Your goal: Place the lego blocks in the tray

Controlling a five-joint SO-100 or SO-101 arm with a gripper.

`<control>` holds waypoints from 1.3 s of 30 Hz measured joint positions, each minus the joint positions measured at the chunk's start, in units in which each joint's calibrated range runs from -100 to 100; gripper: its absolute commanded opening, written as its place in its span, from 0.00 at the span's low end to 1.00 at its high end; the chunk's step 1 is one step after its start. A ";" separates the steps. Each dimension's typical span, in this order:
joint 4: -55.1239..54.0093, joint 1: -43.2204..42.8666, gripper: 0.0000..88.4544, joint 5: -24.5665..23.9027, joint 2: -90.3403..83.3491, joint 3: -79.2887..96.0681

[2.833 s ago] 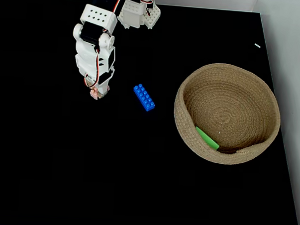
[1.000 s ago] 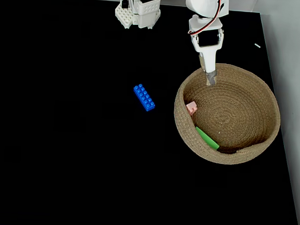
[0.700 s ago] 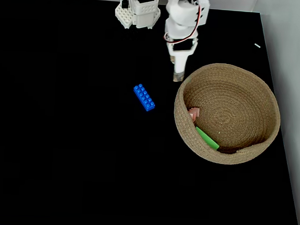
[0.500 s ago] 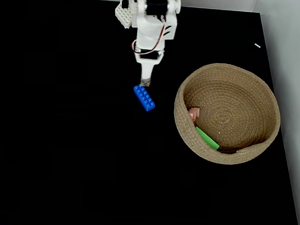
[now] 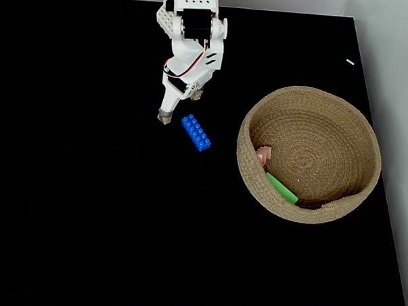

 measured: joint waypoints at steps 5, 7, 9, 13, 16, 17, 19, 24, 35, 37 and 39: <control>-1.62 -1.47 0.39 -1.61 5.00 -0.88; -2.76 -0.98 0.40 -2.00 6.28 -1.59; -3.65 -1.14 0.40 -2.30 7.29 -1.68; -6.09 -2.77 0.40 -2.98 10.43 -1.68; -6.82 -3.42 0.38 -3.22 13.83 -2.83; -6.98 -3.42 0.36 -3.32 15.10 -3.62; -6.82 -3.58 0.25 -3.32 16.79 -5.13; -9.01 -3.58 0.00 -1.32 17.98 -6.89; -1.95 -4.72 0.00 1.22 10.60 -6.98; 0.57 -7.08 0.00 -0.83 6.02 -6.98; 0.24 -9.12 0.00 -3.61 1.36 -6.89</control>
